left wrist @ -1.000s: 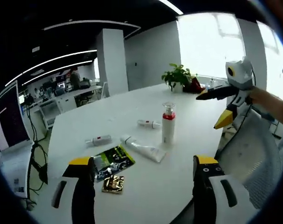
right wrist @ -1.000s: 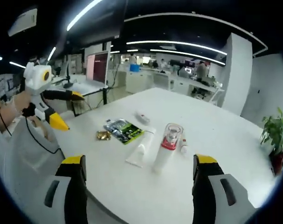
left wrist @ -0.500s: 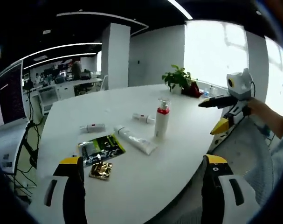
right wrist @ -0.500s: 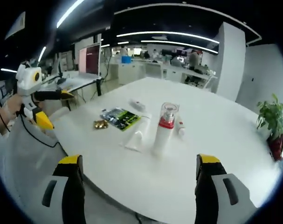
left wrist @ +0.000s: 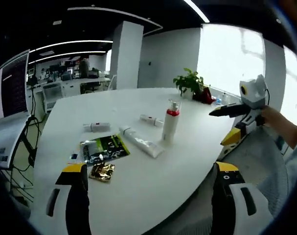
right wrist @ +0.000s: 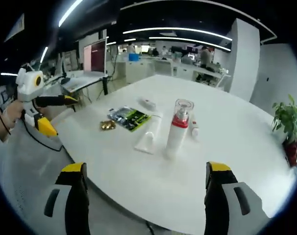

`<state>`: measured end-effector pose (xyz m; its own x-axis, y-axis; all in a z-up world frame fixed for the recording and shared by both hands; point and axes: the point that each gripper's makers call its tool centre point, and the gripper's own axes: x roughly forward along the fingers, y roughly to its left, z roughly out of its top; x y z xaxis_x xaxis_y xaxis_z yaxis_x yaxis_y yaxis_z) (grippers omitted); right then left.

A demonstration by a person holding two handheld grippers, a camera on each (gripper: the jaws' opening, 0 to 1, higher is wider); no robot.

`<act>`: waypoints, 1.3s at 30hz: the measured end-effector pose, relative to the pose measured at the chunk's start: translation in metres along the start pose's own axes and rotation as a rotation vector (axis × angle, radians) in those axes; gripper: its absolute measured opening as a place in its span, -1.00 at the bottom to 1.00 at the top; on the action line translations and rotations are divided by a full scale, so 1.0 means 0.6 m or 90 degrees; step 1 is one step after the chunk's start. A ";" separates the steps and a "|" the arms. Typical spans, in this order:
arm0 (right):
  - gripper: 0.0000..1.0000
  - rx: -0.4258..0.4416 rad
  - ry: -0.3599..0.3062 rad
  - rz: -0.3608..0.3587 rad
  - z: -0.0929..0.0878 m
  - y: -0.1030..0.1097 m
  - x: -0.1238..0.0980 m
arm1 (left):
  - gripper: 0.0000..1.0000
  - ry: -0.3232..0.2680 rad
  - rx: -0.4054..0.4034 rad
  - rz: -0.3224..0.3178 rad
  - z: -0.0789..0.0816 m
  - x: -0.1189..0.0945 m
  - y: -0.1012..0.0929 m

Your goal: Arrange the skincare products in the storage area until every visible bottle or jar stands upright without overlapping.

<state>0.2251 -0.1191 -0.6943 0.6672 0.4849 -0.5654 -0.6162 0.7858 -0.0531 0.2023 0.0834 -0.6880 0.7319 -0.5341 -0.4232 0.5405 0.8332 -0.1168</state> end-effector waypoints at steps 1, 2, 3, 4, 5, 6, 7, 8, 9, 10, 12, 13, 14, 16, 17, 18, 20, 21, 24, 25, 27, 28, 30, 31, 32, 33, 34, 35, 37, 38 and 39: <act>0.99 0.000 0.000 0.003 0.000 0.001 0.001 | 0.99 0.003 0.001 0.001 -0.001 0.000 0.001; 0.99 0.002 0.001 0.003 0.000 0.001 0.002 | 0.99 0.005 0.001 0.002 -0.002 0.001 0.003; 0.99 0.005 -0.001 0.002 0.000 0.001 0.002 | 0.99 0.006 0.001 0.003 -0.003 0.001 0.002; 0.99 0.004 -0.003 0.004 0.002 0.002 0.003 | 0.99 0.006 0.001 0.004 -0.003 0.002 0.003; 0.99 0.005 -0.001 0.007 0.001 0.003 0.004 | 0.99 0.005 -0.001 0.004 -0.002 0.002 0.005; 0.99 0.005 -0.001 0.012 0.002 0.006 0.005 | 0.99 0.004 -0.001 0.003 -0.002 0.002 0.007; 0.99 0.004 0.002 0.019 0.000 0.010 0.007 | 0.99 0.004 0.000 0.004 -0.002 0.002 0.009; 0.99 0.004 0.004 0.021 0.000 0.011 0.007 | 0.99 0.004 0.001 0.005 -0.002 0.002 0.010; 0.99 0.002 0.006 0.022 -0.001 0.013 0.009 | 0.99 0.002 0.003 0.009 -0.001 0.003 0.009; 0.99 -0.002 0.007 0.023 0.001 0.016 0.010 | 0.99 0.002 0.004 0.010 -0.001 0.004 0.008; 0.99 -0.006 0.007 0.028 0.004 0.018 0.012 | 0.99 0.001 0.005 0.012 -0.001 0.005 0.010; 0.99 -0.006 0.007 0.029 0.005 0.019 0.012 | 0.99 0.001 0.004 0.012 -0.002 0.005 0.008; 0.99 -0.007 0.004 0.032 0.008 0.022 0.014 | 0.99 0.000 0.002 0.013 -0.002 0.005 0.008; 0.99 -0.012 0.004 0.037 0.012 0.027 0.019 | 0.99 0.001 -0.002 0.014 -0.006 0.005 0.012; 0.99 -0.016 0.003 0.039 0.014 0.030 0.021 | 0.99 0.002 -0.004 0.016 -0.008 0.006 0.010; 0.99 -0.019 0.002 0.042 0.015 0.033 0.023 | 0.99 0.003 -0.005 0.016 -0.010 0.006 0.010; 0.99 -0.024 0.004 0.052 0.019 0.040 0.029 | 0.99 0.006 -0.005 0.016 -0.012 0.006 0.007; 0.99 -0.031 0.004 0.060 0.021 0.046 0.033 | 0.99 0.007 -0.004 0.015 -0.013 0.007 0.006; 0.97 -0.045 0.011 0.076 0.026 0.055 0.044 | 0.99 0.015 -0.001 0.012 -0.019 0.011 0.000; 0.95 -0.052 0.011 0.080 0.030 0.058 0.048 | 0.99 0.013 0.002 0.011 -0.018 0.012 -0.001; 0.94 -0.061 0.012 0.091 0.036 0.064 0.056 | 0.99 0.013 0.002 0.009 -0.018 0.011 0.002; 0.93 -0.064 0.013 0.099 0.038 0.068 0.060 | 0.99 0.014 0.001 0.012 -0.019 0.011 0.004; 0.91 -0.070 0.015 0.121 0.042 0.078 0.069 | 0.99 0.021 0.016 0.027 -0.022 0.011 0.012; 0.89 -0.071 0.019 0.132 0.043 0.083 0.073 | 0.99 0.027 0.026 0.028 -0.025 0.011 0.012; 0.88 -0.072 0.021 0.137 0.044 0.086 0.077 | 0.99 0.037 0.034 0.024 -0.030 0.013 0.008; 0.87 -0.075 0.021 0.140 0.047 0.088 0.082 | 0.99 0.040 0.035 0.018 -0.032 0.014 0.008; 0.85 -0.088 0.020 0.146 0.050 0.093 0.089 | 0.99 0.042 0.037 0.015 -0.034 0.014 0.006; 0.82 -0.094 0.024 0.148 0.051 0.094 0.093 | 0.99 0.044 0.040 0.011 -0.033 0.013 0.006; 0.73 -0.114 -0.001 0.139 0.067 0.096 0.104 | 0.99 0.045 0.046 0.011 -0.034 0.012 0.008; 0.70 -0.117 -0.002 0.142 0.072 0.099 0.109 | 0.99 0.047 0.049 0.012 -0.034 0.012 0.009; 0.71 -0.119 -0.005 0.144 0.076 0.101 0.112 | 0.99 0.049 0.051 0.014 -0.036 0.012 0.011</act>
<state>0.2519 -0.0216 -0.6978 0.5072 0.6430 -0.5739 -0.8153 0.5738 -0.0777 0.2023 0.0882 -0.7110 0.7112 -0.5011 -0.4930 0.5590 0.8284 -0.0355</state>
